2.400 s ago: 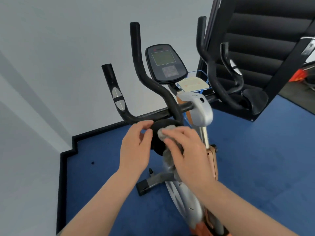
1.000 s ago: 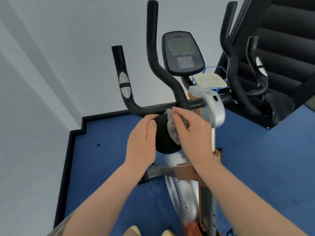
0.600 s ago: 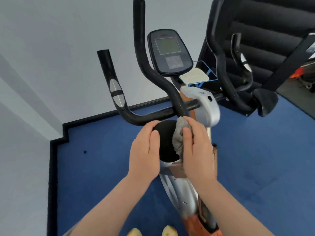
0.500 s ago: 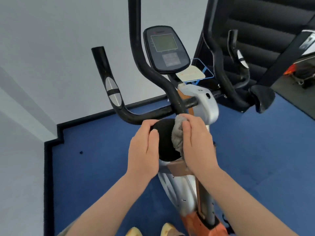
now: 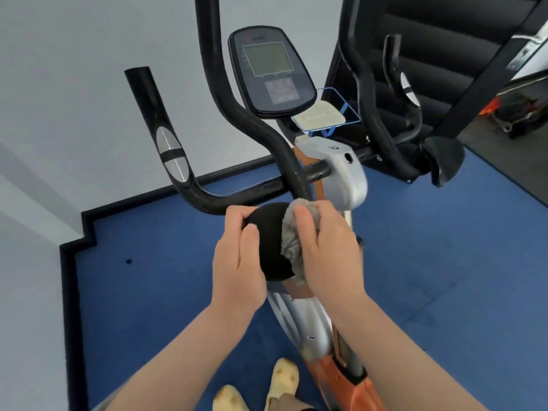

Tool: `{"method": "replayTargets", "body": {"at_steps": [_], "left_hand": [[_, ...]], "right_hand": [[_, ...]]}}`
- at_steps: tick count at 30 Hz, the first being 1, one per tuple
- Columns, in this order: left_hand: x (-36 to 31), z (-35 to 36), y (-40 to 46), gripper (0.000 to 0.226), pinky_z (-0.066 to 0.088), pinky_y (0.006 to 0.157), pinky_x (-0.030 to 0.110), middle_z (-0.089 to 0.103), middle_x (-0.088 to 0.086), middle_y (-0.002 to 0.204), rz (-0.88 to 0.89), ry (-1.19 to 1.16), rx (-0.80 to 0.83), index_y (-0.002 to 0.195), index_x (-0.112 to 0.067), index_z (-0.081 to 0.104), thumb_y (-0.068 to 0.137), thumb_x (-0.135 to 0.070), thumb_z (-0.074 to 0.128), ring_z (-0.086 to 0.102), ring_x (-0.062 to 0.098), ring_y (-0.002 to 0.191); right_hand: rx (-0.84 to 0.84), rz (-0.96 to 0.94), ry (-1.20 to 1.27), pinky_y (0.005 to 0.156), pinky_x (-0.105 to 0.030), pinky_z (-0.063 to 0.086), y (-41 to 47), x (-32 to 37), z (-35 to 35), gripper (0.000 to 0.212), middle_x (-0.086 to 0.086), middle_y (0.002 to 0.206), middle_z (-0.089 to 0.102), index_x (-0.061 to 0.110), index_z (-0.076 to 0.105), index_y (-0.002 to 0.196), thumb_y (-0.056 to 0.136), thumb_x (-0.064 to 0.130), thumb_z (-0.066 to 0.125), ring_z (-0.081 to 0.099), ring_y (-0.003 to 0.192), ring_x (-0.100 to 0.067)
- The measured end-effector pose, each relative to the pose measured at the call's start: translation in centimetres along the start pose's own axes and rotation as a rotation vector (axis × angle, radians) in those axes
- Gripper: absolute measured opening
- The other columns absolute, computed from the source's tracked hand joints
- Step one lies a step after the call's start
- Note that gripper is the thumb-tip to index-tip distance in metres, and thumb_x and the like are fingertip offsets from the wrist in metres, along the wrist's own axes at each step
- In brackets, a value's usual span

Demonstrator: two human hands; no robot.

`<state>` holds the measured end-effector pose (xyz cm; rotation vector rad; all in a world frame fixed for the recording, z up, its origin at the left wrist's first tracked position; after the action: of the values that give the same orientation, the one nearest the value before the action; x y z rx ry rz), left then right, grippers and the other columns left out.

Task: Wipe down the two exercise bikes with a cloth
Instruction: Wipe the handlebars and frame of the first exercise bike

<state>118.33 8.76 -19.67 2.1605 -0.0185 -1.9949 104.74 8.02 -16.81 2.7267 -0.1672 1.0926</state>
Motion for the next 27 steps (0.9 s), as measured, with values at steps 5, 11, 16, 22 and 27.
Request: {"method": "replayTargets", "body": {"at_steps": [5, 11, 16, 22, 27], "left_hand": [[-0.8, -0.6, 0.1, 0.025, 0.048, 0.064, 0.038, 0.061, -0.005, 0.078, 0.008, 0.197, -0.008, 0.096, -0.026, 0.058, 0.093, -0.025, 0.033, 0.056, 0.014, 0.074], [-2.0, -1.8, 2.0, 0.023, 0.04, 0.063, 0.027, 0.064, -0.015, 0.081, -0.106, 0.428, 0.054, 0.087, -0.034, 0.062, 0.087, -0.027, 0.04, 0.057, 0.005, 0.078], [-1.8, -0.6, 2.8, 0.023, 0.041, 0.06, 0.025, 0.063, -0.013, 0.079, -0.085, 0.503, 0.045, 0.088, -0.031, 0.059, 0.1, -0.022, 0.041, 0.056, 0.004, 0.073], [-1.5, -1.0, 1.7, 0.035, 0.041, 0.067, 0.007, 0.069, -0.011, 0.084, -0.075, 0.178, -0.164, 0.085, -0.022, 0.069, 0.098, -0.008, 0.04, 0.06, 0.0, 0.079], [-1.4, -1.2, 1.7, 0.035, 0.039, 0.057, 0.009, 0.064, -0.009, 0.072, -0.108, 0.237, -0.158, 0.076, -0.022, 0.066, 0.097, -0.009, 0.041, 0.055, 0.002, 0.068]], "right_hand": [[0.111, -0.065, -0.21, 0.057, -0.027, 0.037, 1.0, 0.1, -0.2, 0.038, 0.008, 0.073, 0.048, 0.024, 0.039, 0.09, 0.091, 0.058, 0.022, 0.051, 0.067, -0.012], [0.017, -0.318, -0.493, 0.067, -0.028, 0.033, 2.1, 2.9, 0.3, 0.029, 0.005, 0.083, 0.042, 0.019, 0.04, 0.094, 0.102, 0.044, 0.026, 0.046, 0.084, -0.017], [0.131, -0.333, -0.088, 0.081, -0.03, 0.044, 0.1, 1.0, -0.6, 0.043, 0.001, 0.11, 0.05, 0.017, 0.049, 0.128, 0.096, 0.04, 0.029, 0.048, 0.096, -0.016], [0.238, -0.454, -0.39, 0.066, -0.031, 0.041, 3.7, 4.0, 1.3, 0.02, 0.003, 0.099, 0.052, 0.018, 0.046, 0.111, 0.103, 0.03, 0.032, 0.048, 0.08, -0.014], [0.423, -0.425, -0.191, 0.068, -0.036, 0.044, 3.7, 2.2, 0.4, 0.022, 0.009, 0.084, 0.05, 0.022, 0.047, 0.1, 0.103, 0.036, 0.031, 0.052, 0.078, -0.014]]}}
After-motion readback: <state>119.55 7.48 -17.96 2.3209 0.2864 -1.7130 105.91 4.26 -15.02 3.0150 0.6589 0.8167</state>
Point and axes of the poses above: each hand's wrist, its own y-axis towards the middle knuckle, its own z-axis out of the palm, x = y × z, the point moved 5 cm from there along y, towards the middle knuckle
